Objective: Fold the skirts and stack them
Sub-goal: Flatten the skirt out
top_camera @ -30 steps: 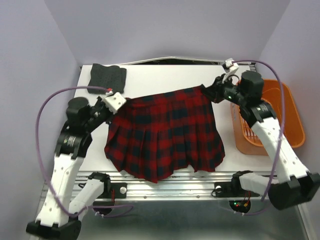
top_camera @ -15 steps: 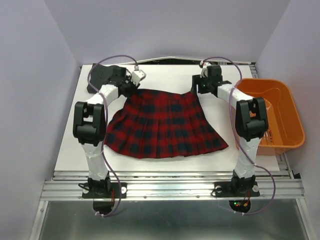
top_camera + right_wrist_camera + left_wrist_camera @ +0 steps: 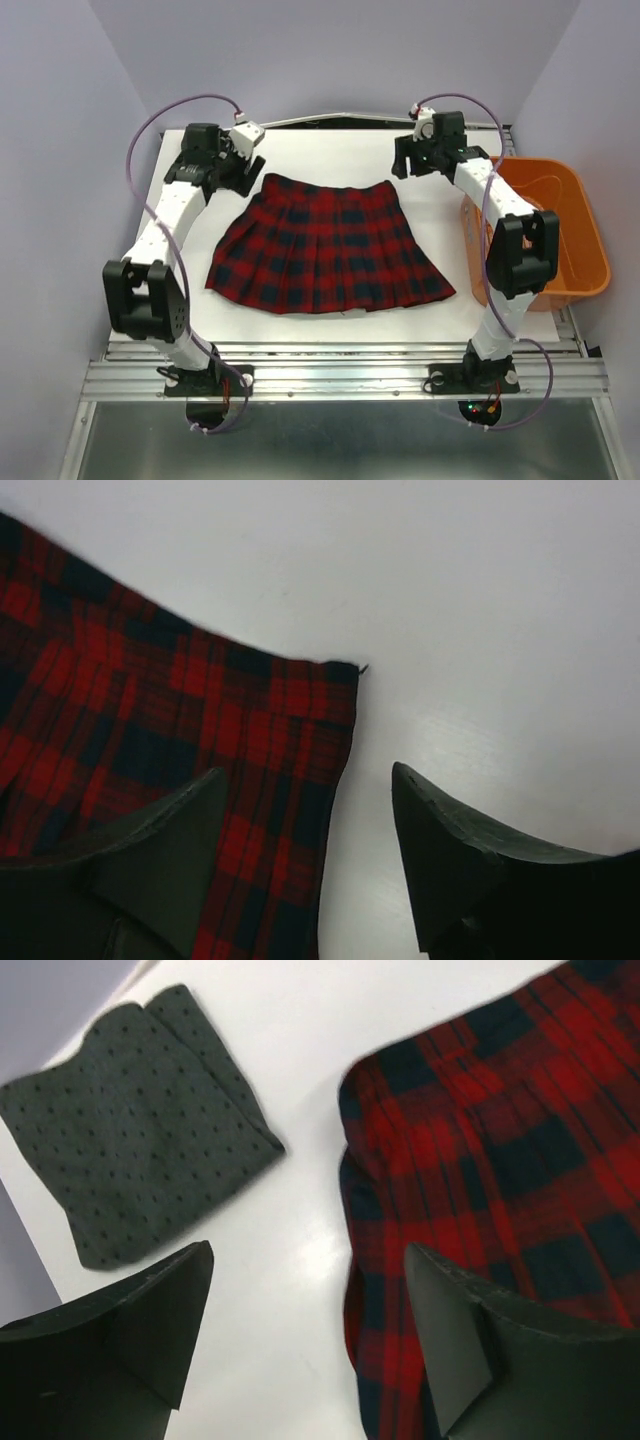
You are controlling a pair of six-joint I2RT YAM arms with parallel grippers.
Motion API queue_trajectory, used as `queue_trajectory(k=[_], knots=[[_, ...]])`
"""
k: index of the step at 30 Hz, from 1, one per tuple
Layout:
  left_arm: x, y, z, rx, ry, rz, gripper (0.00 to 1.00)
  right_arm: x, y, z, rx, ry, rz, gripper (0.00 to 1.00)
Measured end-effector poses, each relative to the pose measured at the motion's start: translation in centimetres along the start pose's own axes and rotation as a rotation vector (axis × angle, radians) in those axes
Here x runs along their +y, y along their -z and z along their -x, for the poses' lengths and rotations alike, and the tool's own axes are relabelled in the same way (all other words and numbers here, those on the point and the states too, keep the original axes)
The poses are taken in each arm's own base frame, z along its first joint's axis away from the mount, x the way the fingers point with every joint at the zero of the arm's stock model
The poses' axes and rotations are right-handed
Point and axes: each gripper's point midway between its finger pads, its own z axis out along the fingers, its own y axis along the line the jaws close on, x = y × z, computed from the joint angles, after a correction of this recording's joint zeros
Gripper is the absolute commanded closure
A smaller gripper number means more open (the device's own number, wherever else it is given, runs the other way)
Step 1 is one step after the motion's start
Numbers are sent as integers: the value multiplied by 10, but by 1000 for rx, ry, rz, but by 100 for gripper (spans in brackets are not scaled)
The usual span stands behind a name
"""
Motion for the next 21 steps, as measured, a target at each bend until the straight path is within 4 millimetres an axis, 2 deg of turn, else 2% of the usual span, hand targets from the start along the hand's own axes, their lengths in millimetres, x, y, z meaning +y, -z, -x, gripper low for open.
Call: queue_trajectory(k=[2,3,4,5,6,7,8,10,13,17,19,21], knots=[[-8,22,-14,20,20,-16,28,10,15,-14,43,14,40,48],[-16,32,-28,49,35,-40,32,15,22,-27,74,21,61,51],[-24,37,-42,75,48,-62,40,18,25,-38,101,22,75,54],[-28,38,-52,96,55,-77,45,22,29,-55,144,26,94,62],[-40,38,-74,150,74,-115,49,25,31,-71,184,27,108,65],[-47,37,-89,187,88,-139,58,29,33,-92,237,26,122,70],[-63,35,-111,254,114,-191,62,30,34,-105,272,26,129,78],[-76,30,-134,329,141,-245,66,36,38,-145,382,21,151,83],[-89,10,-162,429,181,-315,71,46,44,-182,498,17,179,89],[-90,-22,-175,499,229,-354,77,63,47,-212,590,25,219,94],[-85,-44,-173,517,257,-359,77,77,50,-222,623,31,253,95],[-76,-64,-162,513,279,-364,78,95,52,-229,644,31,296,94]])
